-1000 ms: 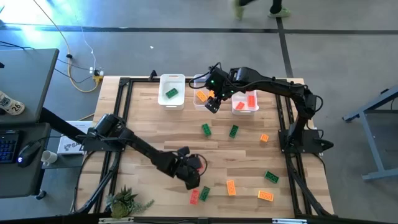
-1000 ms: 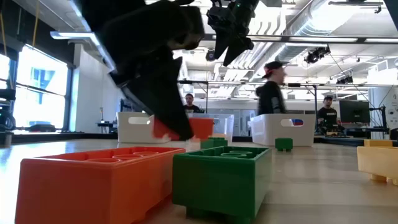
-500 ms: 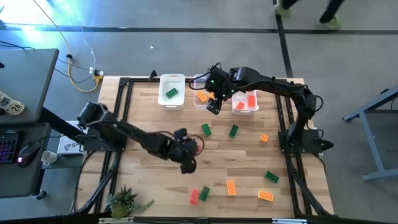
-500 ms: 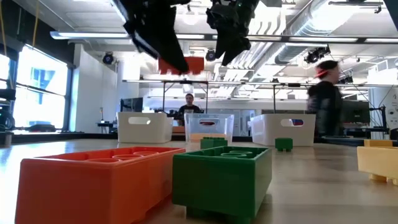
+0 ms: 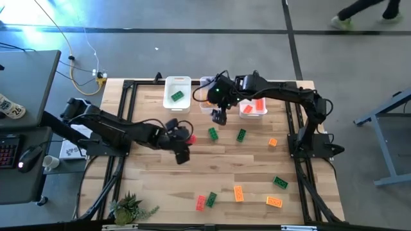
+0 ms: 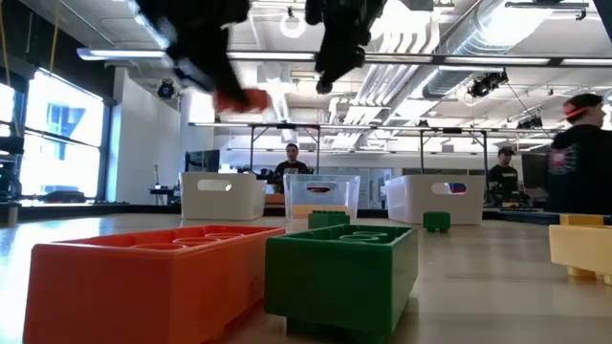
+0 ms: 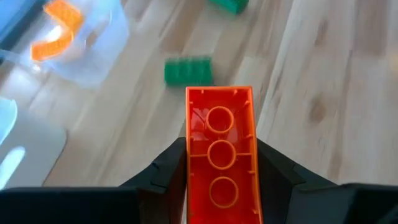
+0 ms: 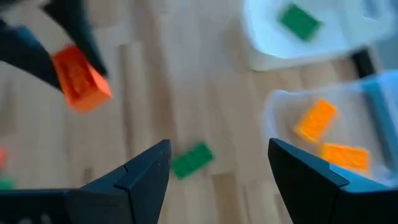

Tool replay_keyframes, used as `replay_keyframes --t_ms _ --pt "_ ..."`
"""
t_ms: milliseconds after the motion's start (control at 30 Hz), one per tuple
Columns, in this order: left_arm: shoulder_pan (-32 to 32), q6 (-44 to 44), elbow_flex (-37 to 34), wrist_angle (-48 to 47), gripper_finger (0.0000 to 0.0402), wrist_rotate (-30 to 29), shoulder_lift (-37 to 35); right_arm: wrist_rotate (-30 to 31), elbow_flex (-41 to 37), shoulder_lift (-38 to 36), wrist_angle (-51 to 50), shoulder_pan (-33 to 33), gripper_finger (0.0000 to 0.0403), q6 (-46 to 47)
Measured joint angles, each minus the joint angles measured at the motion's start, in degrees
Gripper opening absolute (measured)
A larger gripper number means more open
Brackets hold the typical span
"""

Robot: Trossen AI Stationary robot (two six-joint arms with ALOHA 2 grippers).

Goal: Sort & place blocks by color
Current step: Put the orange game piece into the right white bin

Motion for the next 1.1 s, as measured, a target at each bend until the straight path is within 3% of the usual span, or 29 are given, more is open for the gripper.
replay_keyframes --t_ms 133,433,1100 --pt "0.1 0.74 -2.1 4.32 0.0121 1.08 -2.12 -4.63 0.0 0.0 2.68 2.31 0.0258 -4.44" --pt "0.41 2.85 -2.52 8.22 0.0121 1.58 -3.11 -7.08 -0.02 0.0 6.12 8.37 0.0258 -12.87" --pt "0.37 10.63 -2.55 21.77 0.0122 3.64 -3.13 -7.31 -0.02 0.0 8.17 13.12 0.0258 -8.27"
